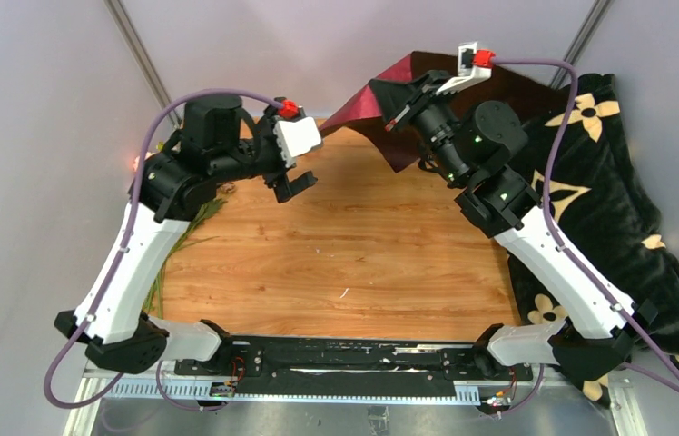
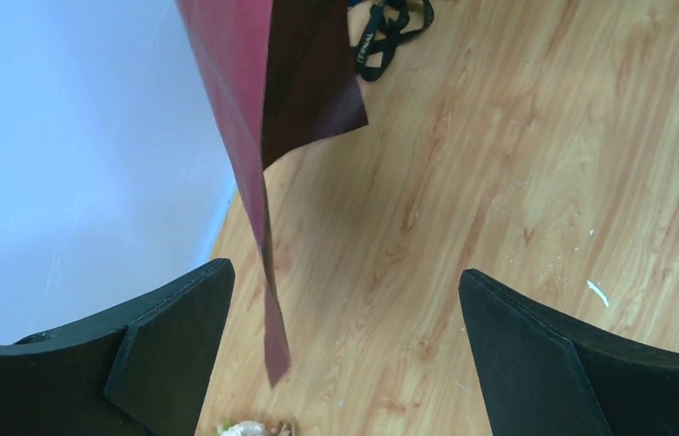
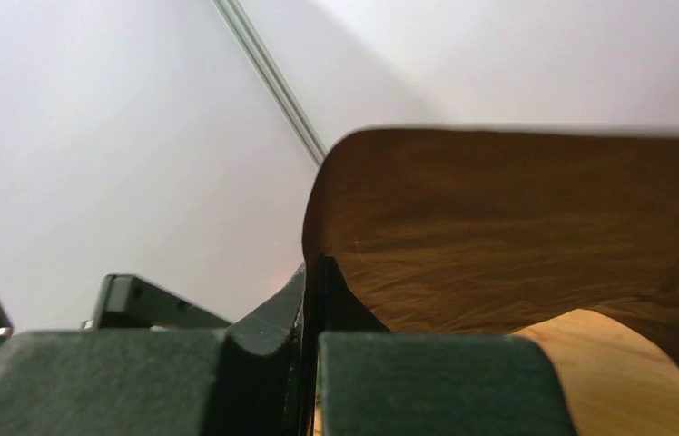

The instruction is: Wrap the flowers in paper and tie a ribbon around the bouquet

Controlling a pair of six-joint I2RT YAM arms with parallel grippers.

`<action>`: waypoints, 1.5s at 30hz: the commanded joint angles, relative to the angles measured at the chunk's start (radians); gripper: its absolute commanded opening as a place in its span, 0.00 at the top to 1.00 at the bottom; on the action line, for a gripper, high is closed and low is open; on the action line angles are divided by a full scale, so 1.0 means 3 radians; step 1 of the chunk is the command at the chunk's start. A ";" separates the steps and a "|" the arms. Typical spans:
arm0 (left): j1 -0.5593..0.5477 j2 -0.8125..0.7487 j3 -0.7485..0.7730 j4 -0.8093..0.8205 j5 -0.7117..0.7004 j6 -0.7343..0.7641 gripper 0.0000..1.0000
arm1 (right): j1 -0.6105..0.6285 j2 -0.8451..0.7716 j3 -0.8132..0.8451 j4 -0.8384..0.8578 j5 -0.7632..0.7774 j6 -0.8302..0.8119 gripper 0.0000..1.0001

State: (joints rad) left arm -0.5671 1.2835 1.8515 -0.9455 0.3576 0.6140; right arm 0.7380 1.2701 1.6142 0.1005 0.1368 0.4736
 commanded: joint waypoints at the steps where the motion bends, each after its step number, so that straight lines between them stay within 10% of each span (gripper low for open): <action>1: -0.0077 0.0153 -0.0041 0.0197 -0.0188 0.0141 0.00 | 0.0223 -0.0031 0.0040 -0.0105 0.0277 -0.0171 1.00; 8: -0.0081 0.0184 -0.0413 0.1219 -0.1281 0.0101 0.08 | 0.0367 -0.0051 0.0144 -0.0164 0.0257 -0.0228 1.00; 12: -0.0083 0.0191 -0.0331 0.1182 -0.1334 -0.0088 0.99 | 0.0368 -0.0069 0.0230 -0.0308 0.0218 -0.0379 1.00; 14: -0.0079 0.0166 -0.0203 0.0866 -0.1058 -0.0224 1.00 | 0.0361 -0.0076 0.0344 -0.0504 0.0208 -0.0655 0.98; 18: -0.0082 -0.0001 0.0049 0.0250 -0.0563 -0.0547 1.00 | 0.0358 -0.0097 0.0889 -0.1490 -0.0038 -0.1941 0.20; 21: -0.0079 -0.0092 0.0184 0.0005 -0.0612 -0.0627 1.00 | 0.0298 -0.0422 0.0801 -0.2126 0.0017 -0.2831 0.01; 32: -0.0083 -0.0051 0.0858 -0.0419 -0.0999 -0.0503 1.00 | 0.0266 -0.2129 -0.1387 -0.2249 0.0119 -0.3825 0.00; 42: -0.0083 -0.0133 0.1046 -0.0636 -0.0876 -0.0327 1.00 | 0.0128 -0.1666 -0.0957 -0.2339 -0.0157 -0.3991 0.00; 45: -0.0081 -0.0183 0.1057 -0.0683 -0.0920 -0.0276 1.00 | -0.0645 -0.1474 -0.0752 -0.2478 -0.1036 -0.3873 0.00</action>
State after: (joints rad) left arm -0.5861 1.2541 2.1464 -1.1099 0.0826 0.5026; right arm 0.7441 0.7914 1.3155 -0.6003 0.0708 -0.6880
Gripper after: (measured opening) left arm 0.008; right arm 0.999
